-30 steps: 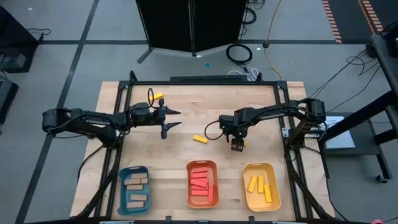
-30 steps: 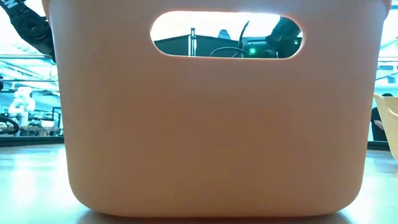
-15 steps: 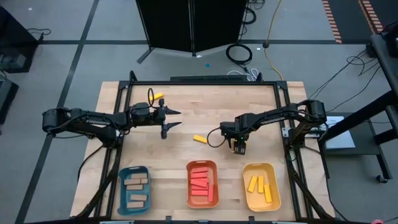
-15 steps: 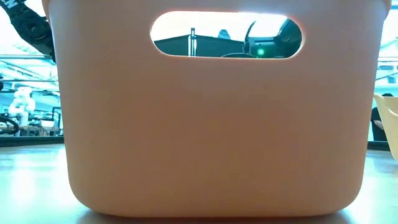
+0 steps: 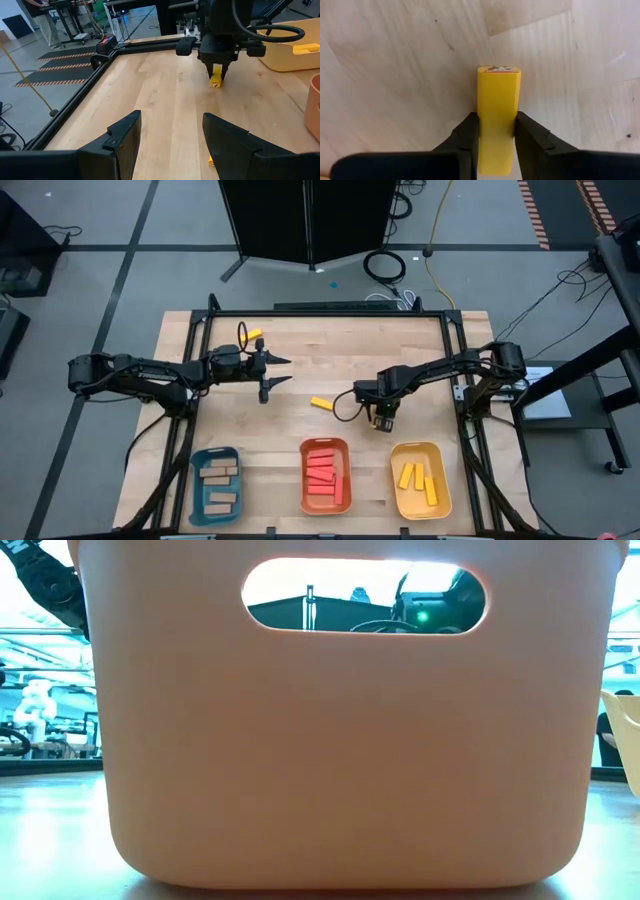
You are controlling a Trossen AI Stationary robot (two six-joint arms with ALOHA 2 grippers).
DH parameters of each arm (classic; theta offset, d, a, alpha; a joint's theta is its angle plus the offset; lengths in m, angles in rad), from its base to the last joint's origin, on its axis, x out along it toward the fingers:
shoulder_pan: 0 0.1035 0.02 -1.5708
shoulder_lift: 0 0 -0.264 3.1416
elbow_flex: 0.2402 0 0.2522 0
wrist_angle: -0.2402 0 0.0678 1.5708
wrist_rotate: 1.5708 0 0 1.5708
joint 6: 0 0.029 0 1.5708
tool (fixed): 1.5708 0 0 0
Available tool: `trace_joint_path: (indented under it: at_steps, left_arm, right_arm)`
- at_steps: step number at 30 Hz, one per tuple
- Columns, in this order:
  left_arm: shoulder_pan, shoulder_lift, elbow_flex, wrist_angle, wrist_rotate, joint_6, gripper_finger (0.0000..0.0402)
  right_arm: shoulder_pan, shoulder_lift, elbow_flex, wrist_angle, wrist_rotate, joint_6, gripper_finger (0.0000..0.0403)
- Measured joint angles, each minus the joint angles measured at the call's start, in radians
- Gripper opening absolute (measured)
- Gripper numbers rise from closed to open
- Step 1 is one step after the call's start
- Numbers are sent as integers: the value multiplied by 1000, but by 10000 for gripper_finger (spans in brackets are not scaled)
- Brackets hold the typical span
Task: Sort blocks
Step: Put the bottom right yellow block into the yellow bin
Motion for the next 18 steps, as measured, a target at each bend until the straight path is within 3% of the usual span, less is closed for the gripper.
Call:
trace_joint_path:
  at_steps: [9,18]
  left_arm:
    - [0,0,0,1,0,0,210]
    - [0,0,0,0,0,0,210]
  right_arm:
    - [1,2,122,-96,-6,4,98]
    - [79,2,348,-322,-254,89,96]
